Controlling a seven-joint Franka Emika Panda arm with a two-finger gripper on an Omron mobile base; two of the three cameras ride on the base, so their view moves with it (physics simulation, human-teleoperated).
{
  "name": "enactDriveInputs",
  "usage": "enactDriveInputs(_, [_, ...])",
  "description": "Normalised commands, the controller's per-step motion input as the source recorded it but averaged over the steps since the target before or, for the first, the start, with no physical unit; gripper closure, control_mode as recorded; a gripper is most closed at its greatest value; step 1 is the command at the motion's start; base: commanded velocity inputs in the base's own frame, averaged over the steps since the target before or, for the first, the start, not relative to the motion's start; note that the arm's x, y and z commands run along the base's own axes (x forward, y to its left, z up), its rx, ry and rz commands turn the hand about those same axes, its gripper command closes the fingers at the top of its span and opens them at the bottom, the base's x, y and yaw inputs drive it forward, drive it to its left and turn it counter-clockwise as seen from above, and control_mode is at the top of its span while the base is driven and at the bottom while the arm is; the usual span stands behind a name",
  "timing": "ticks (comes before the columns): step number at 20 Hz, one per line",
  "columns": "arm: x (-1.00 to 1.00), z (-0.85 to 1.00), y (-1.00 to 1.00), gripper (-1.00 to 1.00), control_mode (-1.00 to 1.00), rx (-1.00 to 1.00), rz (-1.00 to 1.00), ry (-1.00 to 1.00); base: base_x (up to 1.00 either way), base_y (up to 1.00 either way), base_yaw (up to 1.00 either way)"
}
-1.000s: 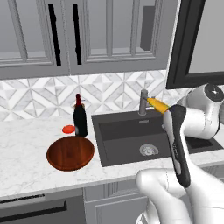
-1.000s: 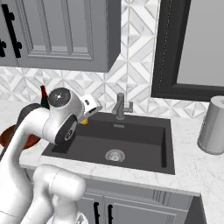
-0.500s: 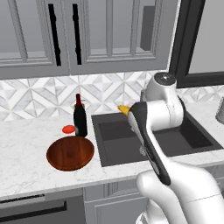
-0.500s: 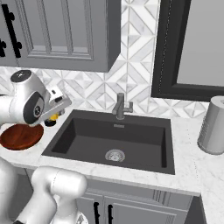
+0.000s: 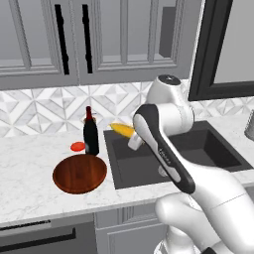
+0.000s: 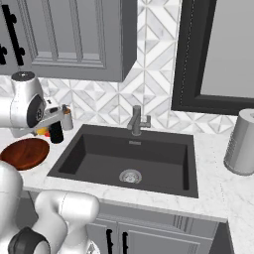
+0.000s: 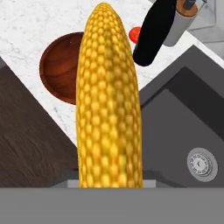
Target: Pick the corn from the sink and place it in the bowl. Then pick the bowl and place it in the microwave. Then close the microwave door and press the start button.
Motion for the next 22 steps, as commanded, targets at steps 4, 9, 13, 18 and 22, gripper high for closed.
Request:
enactDriveInputs(4, [0.07,-0.52,0.6,1.0,-1.0,0.15,0.07,0.02,0.0,0.0,0.0])
enactDriveInputs(9, [0.18,-0.29,0.69,1.0,-1.0,0.03,0.03,0.02,0.0,0.0,0.0])
enactDriveInputs(13, [0.12,-0.02,0.67,1.0,-1.0,-0.07,-0.01,0.01,0.0,0.0,0.0])
enactDriveInputs(18, [0.42,-0.19,0.64,1.0,-1.0,-0.07,-0.04,0.11,0.0,0.0,0.0])
enactDriveInputs(22, [0.36,-0.33,0.32,1.0,-1.0,-0.05,0.0,0.12,0.0,0.0,0.0])
